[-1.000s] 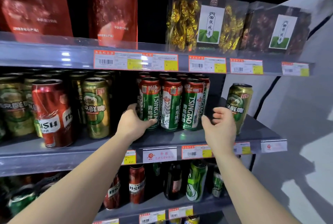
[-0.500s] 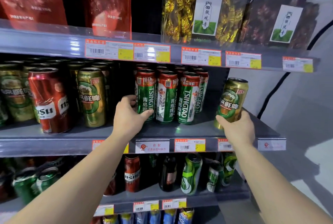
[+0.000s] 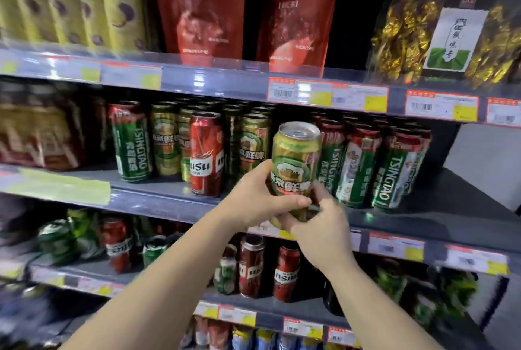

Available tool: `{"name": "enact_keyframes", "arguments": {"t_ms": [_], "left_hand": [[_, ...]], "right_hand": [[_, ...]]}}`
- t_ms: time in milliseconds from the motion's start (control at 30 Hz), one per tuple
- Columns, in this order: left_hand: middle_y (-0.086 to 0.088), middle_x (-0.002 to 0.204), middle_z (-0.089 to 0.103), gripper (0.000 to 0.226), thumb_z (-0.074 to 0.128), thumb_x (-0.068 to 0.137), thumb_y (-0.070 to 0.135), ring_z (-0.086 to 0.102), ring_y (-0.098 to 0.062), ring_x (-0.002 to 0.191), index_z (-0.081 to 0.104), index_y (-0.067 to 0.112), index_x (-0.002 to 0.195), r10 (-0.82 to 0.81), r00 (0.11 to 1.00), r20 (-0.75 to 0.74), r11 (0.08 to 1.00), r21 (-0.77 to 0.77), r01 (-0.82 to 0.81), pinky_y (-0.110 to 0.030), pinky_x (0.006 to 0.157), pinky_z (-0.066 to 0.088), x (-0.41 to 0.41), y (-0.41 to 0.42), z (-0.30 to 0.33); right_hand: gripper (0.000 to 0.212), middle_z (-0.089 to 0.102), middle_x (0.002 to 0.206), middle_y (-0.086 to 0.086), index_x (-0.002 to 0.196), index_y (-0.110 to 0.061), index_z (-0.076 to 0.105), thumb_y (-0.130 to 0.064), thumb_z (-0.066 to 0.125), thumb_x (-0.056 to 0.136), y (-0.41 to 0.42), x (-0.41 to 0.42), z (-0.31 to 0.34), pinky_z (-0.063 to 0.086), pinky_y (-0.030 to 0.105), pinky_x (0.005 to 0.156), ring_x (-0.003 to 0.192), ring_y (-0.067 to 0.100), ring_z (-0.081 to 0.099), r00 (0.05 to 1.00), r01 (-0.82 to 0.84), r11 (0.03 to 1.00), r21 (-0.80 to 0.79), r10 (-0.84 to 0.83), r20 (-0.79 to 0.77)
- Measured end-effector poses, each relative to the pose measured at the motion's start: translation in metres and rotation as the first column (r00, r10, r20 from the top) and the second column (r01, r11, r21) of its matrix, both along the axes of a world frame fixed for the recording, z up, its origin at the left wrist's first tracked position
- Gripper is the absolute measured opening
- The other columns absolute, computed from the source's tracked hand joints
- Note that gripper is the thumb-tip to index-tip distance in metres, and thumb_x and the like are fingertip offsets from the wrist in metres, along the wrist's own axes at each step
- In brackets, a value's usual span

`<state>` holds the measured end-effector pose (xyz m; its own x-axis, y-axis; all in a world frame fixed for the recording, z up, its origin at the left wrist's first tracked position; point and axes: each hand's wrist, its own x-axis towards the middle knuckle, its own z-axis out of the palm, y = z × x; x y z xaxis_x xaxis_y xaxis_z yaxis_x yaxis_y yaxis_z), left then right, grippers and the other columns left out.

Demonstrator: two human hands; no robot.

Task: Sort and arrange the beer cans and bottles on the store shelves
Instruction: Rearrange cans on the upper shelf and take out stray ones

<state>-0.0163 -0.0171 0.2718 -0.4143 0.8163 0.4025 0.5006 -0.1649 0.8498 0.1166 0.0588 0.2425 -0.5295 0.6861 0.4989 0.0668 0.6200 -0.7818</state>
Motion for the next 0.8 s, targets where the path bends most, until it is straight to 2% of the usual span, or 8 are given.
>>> {"name": "enact_keyframes", "arguments": {"t_ms": [100, 200, 300, 400, 533, 633, 700, 800], "left_hand": [[0.02, 0.097, 0.071, 0.063, 0.086, 0.052, 0.054, 0.067, 0.001, 0.092, 0.055, 0.042, 0.106, 0.061, 0.998, -0.026, 0.998, -0.018, -0.061, -0.021, 0.077, 0.054, -0.033, -0.032, 0.0], [0.025, 0.097, 0.069, 0.059, 0.087, 0.056, 0.05, 0.066, 0.006, 0.089, 0.055, 0.042, 0.105, 0.128, 0.989, -0.071, 0.992, 0.035, -0.125, -0.011, 0.071, 0.05, -0.058, -0.061, -0.001], [0.021, 0.098, 0.071, 0.058, 0.087, 0.055, 0.051, 0.067, 0.001, 0.09, 0.056, 0.042, 0.103, 0.222, 0.975, -0.033, 0.972, 0.088, -0.218, -0.02, 0.075, 0.054, -0.084, -0.089, 0.0], [0.031, 0.092, 0.068, 0.056, 0.086, 0.056, 0.055, 0.065, 0.01, 0.084, 0.056, 0.038, 0.1, 0.336, 0.942, -0.008, 0.934, 0.131, -0.332, -0.005, 0.064, 0.047, -0.107, -0.114, 0.004], [0.042, 0.082, 0.061, 0.052, 0.081, 0.055, 0.057, 0.057, 0.019, 0.069, 0.052, 0.038, 0.094, 0.434, 0.901, -0.005, 0.894, 0.124, -0.43, 0.001, 0.052, 0.038, -0.131, -0.128, 0.009], [0.04, 0.076, 0.062, 0.051, 0.083, 0.058, 0.054, 0.057, 0.019, 0.065, 0.051, 0.036, 0.093, 0.466, 0.885, -0.009, 0.881, 0.099, -0.463, -0.001, 0.049, 0.039, -0.143, -0.128, 0.004], [0.028, 0.081, 0.066, 0.054, 0.085, 0.06, 0.051, 0.057, 0.019, 0.072, 0.052, 0.035, 0.1, 0.486, 0.874, -0.007, 0.87, 0.097, -0.483, -0.003, 0.051, 0.042, -0.148, -0.124, -0.001], [0.023, 0.091, 0.061, 0.064, 0.087, 0.059, 0.05, 0.054, 0.021, 0.08, 0.049, 0.03, 0.107, 0.538, 0.843, 0.0, 0.838, 0.111, -0.535, -0.008, 0.06, 0.039, -0.151, -0.115, -0.004]], "right_hand": [[0.067, 0.066, 0.102, -0.027, 0.122, -0.054, 0.048, -0.052, 0.073, 0.059, -0.023, -0.038, -0.001, 0.055, 0.027, 0.07, 0.089, -0.004, 0.063, 0.997, -0.071, 0.997, 0.0, 0.071, 0.017], [0.072, 0.065, 0.109, -0.022, 0.126, -0.052, 0.046, -0.055, 0.071, 0.059, -0.041, -0.071, -0.001, 0.056, 0.03, 0.076, 0.096, 0.003, 0.063, 0.987, -0.142, 0.99, -0.019, 0.143, 0.067], [0.091, 0.056, 0.128, -0.023, 0.144, -0.042, 0.035, -0.06, 0.07, 0.062, -0.05, -0.095, 0.002, 0.049, 0.024, 0.093, 0.114, -0.004, 0.054, 0.952, -0.288, 0.952, -0.107, 0.297, 0.079], [0.088, 0.045, 0.141, -0.017, 0.149, -0.035, 0.027, -0.052, 0.061, 0.07, -0.053, -0.118, 0.004, 0.038, 0.026, 0.104, 0.128, 0.001, 0.043, 0.966, -0.246, 0.956, -0.162, 0.256, 0.042], [0.091, 0.051, 0.14, -0.006, 0.151, -0.031, 0.017, -0.054, 0.066, 0.078, -0.061, -0.161, 0.011, 0.044, 0.03, 0.089, 0.122, 0.018, 0.053, 0.988, 0.074, 0.996, -0.057, -0.065, 0.14], [0.098, 0.058, 0.13, -0.004, 0.148, -0.034, 0.014, -0.058, 0.071, 0.072, -0.064, -0.186, 0.016, 0.048, 0.035, 0.084, 0.111, 0.024, 0.06, 0.958, 0.166, 0.983, -0.072, -0.144, 0.248], [0.089, 0.064, 0.117, -0.008, 0.14, -0.036, 0.025, -0.056, 0.074, 0.069, -0.064, -0.188, 0.017, 0.05, 0.033, 0.078, 0.102, 0.022, 0.064, 0.961, 0.193, 0.978, -0.077, -0.173, 0.217], [0.083, 0.064, 0.102, -0.021, 0.132, -0.044, 0.032, -0.056, 0.076, 0.063, -0.065, -0.171, 0.015, 0.049, 0.029, 0.071, 0.09, 0.007, 0.063, 0.986, 0.165, 0.983, -0.083, -0.161, 0.05]]}}
